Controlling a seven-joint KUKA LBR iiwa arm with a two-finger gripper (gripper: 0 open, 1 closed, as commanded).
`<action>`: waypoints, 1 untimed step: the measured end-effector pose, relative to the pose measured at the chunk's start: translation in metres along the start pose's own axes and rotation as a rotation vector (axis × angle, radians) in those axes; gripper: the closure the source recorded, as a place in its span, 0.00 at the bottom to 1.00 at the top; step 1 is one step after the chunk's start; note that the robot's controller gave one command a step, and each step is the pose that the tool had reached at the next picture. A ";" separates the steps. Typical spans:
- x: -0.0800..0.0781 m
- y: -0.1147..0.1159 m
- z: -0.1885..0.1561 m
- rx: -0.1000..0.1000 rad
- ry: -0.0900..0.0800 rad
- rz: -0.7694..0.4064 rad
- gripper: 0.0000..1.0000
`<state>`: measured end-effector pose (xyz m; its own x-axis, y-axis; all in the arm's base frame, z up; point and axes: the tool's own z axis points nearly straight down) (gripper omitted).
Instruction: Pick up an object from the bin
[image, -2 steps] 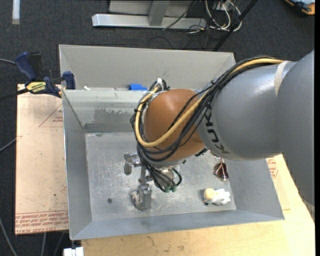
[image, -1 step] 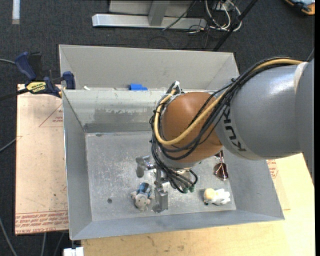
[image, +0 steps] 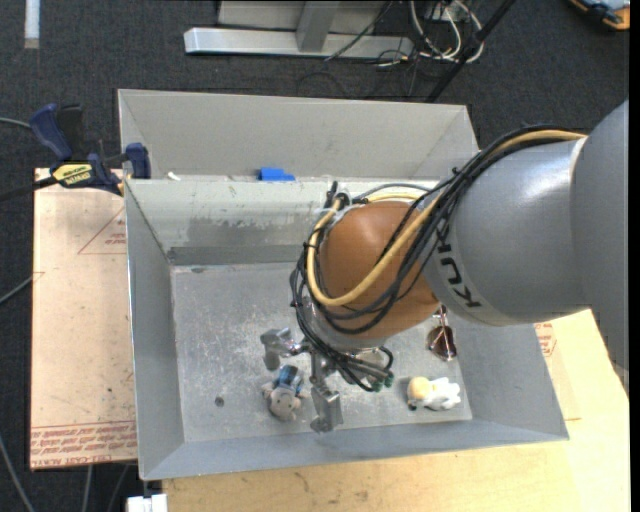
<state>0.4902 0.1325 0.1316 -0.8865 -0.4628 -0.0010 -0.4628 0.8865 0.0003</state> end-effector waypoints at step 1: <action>0.008 -0.017 0.062 0.001 -0.008 0.026 0.00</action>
Offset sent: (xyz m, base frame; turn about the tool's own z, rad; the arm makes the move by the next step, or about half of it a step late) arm 0.0206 -0.0119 -0.0616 -0.3902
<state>0.4910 0.1135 0.0699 -0.8981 -0.4398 -0.0090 -0.4398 0.8981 -0.0007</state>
